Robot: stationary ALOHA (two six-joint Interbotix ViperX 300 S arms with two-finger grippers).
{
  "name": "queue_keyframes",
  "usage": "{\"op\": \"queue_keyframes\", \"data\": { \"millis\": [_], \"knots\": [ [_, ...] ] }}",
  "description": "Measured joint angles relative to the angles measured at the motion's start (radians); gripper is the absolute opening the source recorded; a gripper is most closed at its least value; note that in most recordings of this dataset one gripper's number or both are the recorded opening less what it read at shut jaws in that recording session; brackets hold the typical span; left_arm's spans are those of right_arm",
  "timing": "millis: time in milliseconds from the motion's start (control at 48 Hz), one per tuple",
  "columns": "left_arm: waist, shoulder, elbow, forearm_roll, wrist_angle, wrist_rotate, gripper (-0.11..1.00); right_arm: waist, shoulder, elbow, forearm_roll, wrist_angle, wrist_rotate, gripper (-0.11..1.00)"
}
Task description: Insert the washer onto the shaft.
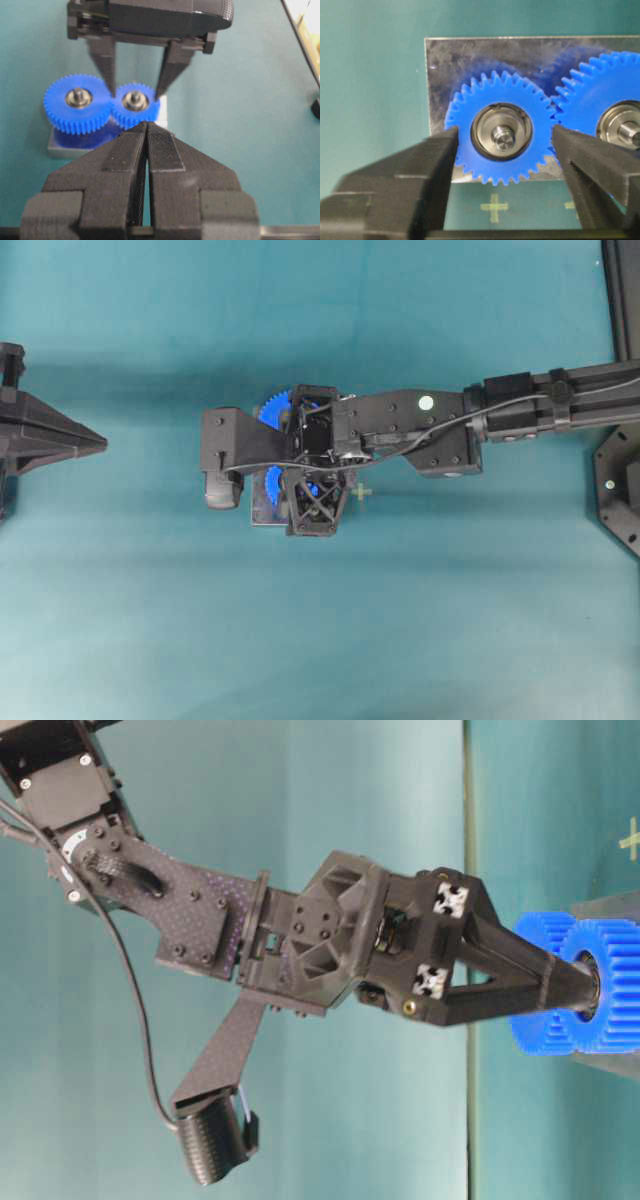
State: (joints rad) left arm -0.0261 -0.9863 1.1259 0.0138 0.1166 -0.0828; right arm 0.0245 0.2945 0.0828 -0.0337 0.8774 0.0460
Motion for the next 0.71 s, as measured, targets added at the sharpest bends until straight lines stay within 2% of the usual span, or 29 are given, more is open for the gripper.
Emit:
{"op": "queue_keyframes", "data": {
  "millis": [480, 709],
  "knots": [
    [0.0, -0.002, 0.002, 0.0, 0.0, -0.002, 0.01, -0.002, -0.054, -0.011, 0.0, 0.005, 0.0, 0.76],
    [0.0, -0.002, 0.002, 0.0, 0.0, -0.002, 0.01, -0.005, -0.124, 0.041, 0.0, -0.006, 0.0, 0.76]
  ]
}}
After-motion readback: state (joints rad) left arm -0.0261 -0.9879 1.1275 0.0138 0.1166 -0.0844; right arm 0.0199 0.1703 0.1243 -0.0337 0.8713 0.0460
